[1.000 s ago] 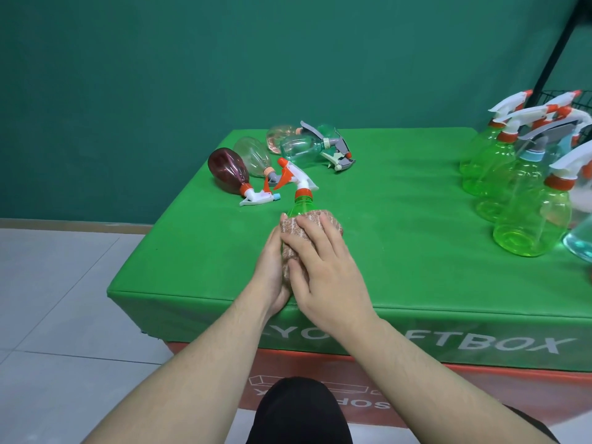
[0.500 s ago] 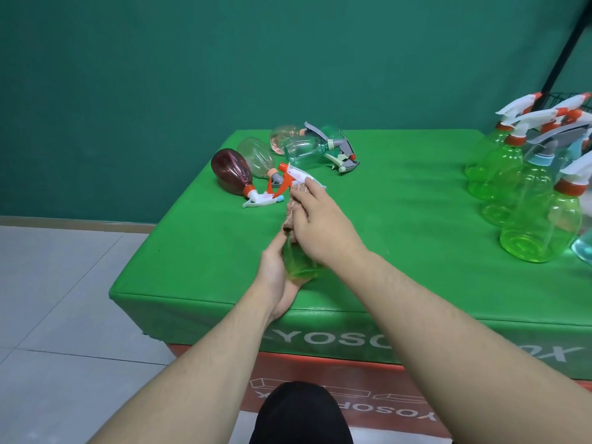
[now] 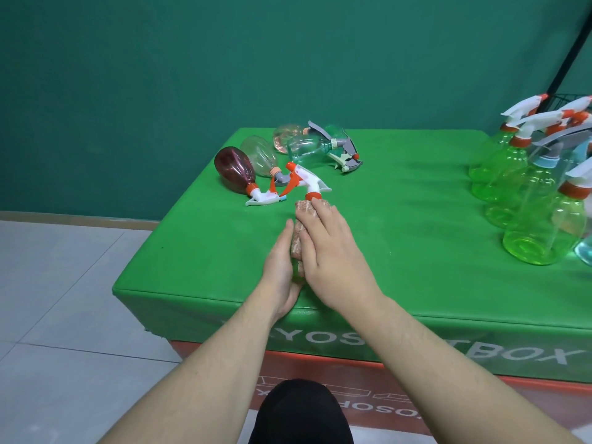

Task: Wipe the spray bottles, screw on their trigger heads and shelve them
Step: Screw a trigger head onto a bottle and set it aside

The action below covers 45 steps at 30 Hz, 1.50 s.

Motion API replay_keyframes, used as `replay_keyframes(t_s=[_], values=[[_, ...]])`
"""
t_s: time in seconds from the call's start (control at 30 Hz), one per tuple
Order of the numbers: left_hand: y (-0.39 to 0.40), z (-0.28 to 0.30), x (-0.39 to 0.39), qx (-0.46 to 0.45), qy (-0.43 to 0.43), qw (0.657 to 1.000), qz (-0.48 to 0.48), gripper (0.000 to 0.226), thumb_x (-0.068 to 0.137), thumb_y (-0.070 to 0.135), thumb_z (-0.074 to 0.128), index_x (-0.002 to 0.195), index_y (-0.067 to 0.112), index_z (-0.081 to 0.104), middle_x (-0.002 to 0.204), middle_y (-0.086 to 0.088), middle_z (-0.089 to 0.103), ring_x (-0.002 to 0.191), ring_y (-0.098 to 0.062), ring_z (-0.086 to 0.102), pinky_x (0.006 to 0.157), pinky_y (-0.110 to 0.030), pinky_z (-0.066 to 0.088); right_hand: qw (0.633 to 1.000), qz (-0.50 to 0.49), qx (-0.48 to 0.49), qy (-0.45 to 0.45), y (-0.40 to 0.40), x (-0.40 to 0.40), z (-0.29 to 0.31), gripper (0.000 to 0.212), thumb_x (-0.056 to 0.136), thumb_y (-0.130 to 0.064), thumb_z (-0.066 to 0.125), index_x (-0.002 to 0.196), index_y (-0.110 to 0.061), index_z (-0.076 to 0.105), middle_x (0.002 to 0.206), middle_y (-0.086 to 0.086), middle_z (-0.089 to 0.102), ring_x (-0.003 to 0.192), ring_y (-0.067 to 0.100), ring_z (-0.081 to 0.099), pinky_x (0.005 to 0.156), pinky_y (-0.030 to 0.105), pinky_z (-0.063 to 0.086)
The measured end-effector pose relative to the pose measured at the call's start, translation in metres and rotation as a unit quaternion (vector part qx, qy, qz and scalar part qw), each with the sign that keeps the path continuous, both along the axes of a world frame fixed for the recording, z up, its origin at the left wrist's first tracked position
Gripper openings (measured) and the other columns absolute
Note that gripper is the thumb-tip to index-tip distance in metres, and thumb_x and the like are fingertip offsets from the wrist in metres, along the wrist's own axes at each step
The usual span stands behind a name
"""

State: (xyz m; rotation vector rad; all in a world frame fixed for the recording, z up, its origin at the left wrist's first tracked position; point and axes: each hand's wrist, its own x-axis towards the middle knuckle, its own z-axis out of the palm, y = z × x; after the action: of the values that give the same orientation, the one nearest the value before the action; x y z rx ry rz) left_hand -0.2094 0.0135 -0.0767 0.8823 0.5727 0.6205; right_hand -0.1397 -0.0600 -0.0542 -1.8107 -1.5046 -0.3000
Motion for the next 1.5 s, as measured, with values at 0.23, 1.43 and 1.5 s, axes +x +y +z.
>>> replay_keyframes(t_s=[0.23, 1.43, 1.5], values=[[0.004, -0.007, 0.001, 0.000, 0.006, 1.000, 0.013, 0.100, 0.068, 0.075, 0.079, 0.147, 0.019, 0.053, 0.136, -0.012, 0.068, 0.123, -0.029, 0.067, 0.108, -0.044, 0.050, 0.997, 0.006, -0.072, 0.007, -0.029, -0.008, -0.028, 0.050, 0.106, -0.038, 0.025, 0.153, -0.025, 0.036, 0.168, 0.002, 0.016, 0.156, 0.027, 0.003, 0.124, 0.051, 0.019], [0.005, -0.006, 0.000, 0.050, -0.064, 0.996, -0.046, 0.042, 0.095, 0.033, 0.059, 0.135, 0.022, 0.065, 0.122, -0.013, 0.072, 0.100, -0.023, 0.069, 0.089, -0.040, 0.052, 0.977, -0.042, -0.105, 0.182, 0.028, 0.022, 0.032, 0.046, 0.106, -0.024, 0.038, 0.152, -0.020, 0.043, 0.163, 0.002, 0.026, 0.145, 0.028, 0.032, 0.121, 0.034, 0.022], [0.004, -0.006, -0.001, 0.052, -0.066, 0.995, -0.044, 0.044, 0.091, 0.035, 0.060, 0.133, 0.024, 0.066, 0.120, -0.010, 0.073, 0.097, -0.020, 0.071, 0.085, -0.037, 0.055, 0.978, -0.041, -0.111, 0.174, 0.025, 0.020, 0.029, 0.047, 0.106, -0.025, 0.037, 0.153, -0.023, 0.043, 0.165, 0.000, 0.024, 0.147, 0.025, 0.031, 0.120, 0.033, 0.023]])
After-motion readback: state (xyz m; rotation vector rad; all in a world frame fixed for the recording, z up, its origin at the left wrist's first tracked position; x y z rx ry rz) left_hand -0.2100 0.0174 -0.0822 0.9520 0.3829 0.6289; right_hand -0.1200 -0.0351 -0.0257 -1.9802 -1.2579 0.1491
